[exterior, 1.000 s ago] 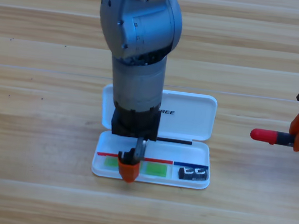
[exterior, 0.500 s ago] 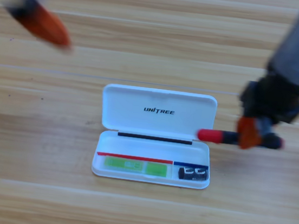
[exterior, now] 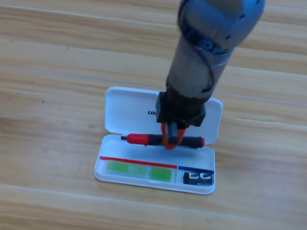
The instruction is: Clean up eraser and pencils
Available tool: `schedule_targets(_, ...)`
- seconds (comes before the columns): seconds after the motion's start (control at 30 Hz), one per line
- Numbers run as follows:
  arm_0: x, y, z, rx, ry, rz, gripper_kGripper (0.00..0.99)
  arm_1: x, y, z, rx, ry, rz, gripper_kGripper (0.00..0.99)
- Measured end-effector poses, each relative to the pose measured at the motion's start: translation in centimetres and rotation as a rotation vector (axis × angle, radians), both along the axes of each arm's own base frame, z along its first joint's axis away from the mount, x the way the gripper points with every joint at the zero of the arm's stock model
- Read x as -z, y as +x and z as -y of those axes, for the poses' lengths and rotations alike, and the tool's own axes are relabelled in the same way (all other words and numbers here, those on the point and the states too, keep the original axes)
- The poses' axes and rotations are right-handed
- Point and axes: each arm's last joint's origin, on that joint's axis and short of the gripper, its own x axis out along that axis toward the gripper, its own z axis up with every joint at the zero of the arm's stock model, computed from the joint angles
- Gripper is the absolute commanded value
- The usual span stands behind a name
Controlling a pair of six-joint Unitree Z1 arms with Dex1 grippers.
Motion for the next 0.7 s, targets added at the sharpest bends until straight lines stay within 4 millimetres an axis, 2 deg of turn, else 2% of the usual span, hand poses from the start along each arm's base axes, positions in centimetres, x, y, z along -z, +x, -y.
schedule_targets(0.2, 0.4, -0.9, -0.5, -0.003, -0.007, 0.01, 0.989, 1.6, 0.5, -0.6, 0.005, -0.024, -0.005, 0.0)
schedule_targets(0.53, 0.4, -0.9, -0.5, -0.002, -0.006, 0.01, 0.989, 1.7, 0.6, -0.7, 0.005, -0.025, -0.005, 0.0)
schedule_targets(0.57, 0.5, -0.9, -0.5, -0.002, -0.006, 0.01, 0.989, 1.7, 0.6, -0.7, 0.007, -0.025, -0.005, 0.14)
schedule_targets(0.63, 0.6, -0.9, -0.5, -0.002, -0.005, 0.008, 0.989, 1.7, 0.6, -0.7, 0.017, -0.024, -0.007, 0.637)
schedule_targets(0.67, 0.7, -0.8, -0.5, -0.002, -0.004, 0.006, 0.989, 1.7, 0.6, -0.7, 0.02, -0.024, -0.008, 0.827)
schedule_targets(0.7, 0.9, -0.8, -0.5, -0.002, -0.004, 0.006, 0.989, 1.7, 0.5, -0.6, 0.022, -0.025, -0.009, 0.876)
